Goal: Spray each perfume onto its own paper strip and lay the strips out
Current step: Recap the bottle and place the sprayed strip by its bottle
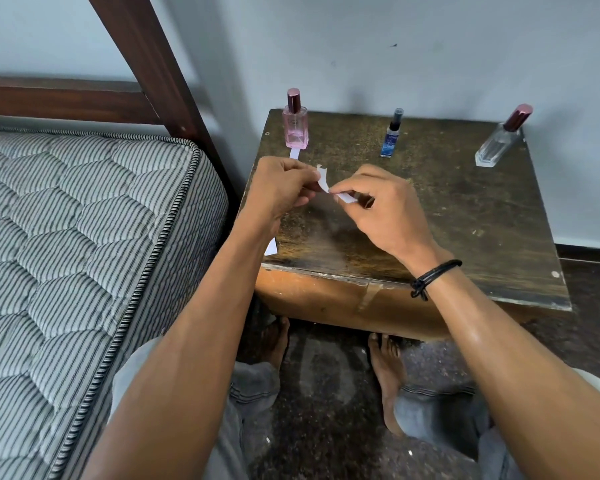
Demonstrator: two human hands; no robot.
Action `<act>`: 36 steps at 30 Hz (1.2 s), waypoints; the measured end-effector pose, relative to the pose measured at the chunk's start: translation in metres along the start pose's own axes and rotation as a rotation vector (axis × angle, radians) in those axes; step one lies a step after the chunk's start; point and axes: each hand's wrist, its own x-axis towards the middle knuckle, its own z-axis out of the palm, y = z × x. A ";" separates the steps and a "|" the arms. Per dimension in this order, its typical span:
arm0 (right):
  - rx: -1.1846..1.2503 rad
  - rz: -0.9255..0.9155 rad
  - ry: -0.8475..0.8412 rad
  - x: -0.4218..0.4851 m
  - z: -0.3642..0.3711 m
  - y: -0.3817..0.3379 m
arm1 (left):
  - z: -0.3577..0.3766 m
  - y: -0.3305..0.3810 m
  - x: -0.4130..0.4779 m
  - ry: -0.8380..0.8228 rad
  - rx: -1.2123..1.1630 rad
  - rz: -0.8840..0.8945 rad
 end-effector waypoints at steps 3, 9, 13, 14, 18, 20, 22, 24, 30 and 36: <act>0.010 -0.006 0.005 -0.001 -0.010 0.006 | 0.009 -0.001 0.004 0.043 -0.007 0.033; 0.042 0.010 0.000 -0.002 -0.030 0.017 | 0.020 -0.007 0.008 0.080 0.028 0.048; 0.023 0.043 -0.048 -0.004 -0.039 0.022 | 0.028 -0.009 0.011 0.080 -0.052 0.020; 0.022 0.052 -0.067 -0.004 -0.039 0.022 | 0.031 -0.008 0.011 0.070 -0.097 0.005; 0.042 0.173 -0.134 -0.007 -0.034 0.018 | 0.039 -0.004 0.008 0.036 -0.244 -0.046; 0.166 0.287 -0.140 -0.005 -0.031 0.016 | 0.043 -0.005 0.007 0.029 -0.301 -0.065; 0.351 0.396 -0.125 -0.002 -0.030 0.013 | 0.047 -0.007 0.006 0.031 -0.361 -0.075; 0.465 0.466 -0.101 0.000 -0.031 0.012 | 0.050 -0.008 0.003 0.040 -0.430 -0.082; 0.481 0.524 -0.109 0.000 -0.024 0.016 | 0.059 -0.006 -0.006 0.052 -0.552 -0.123; 0.330 0.540 -0.158 0.002 -0.029 0.028 | 0.054 -0.010 -0.002 0.087 -0.207 -0.041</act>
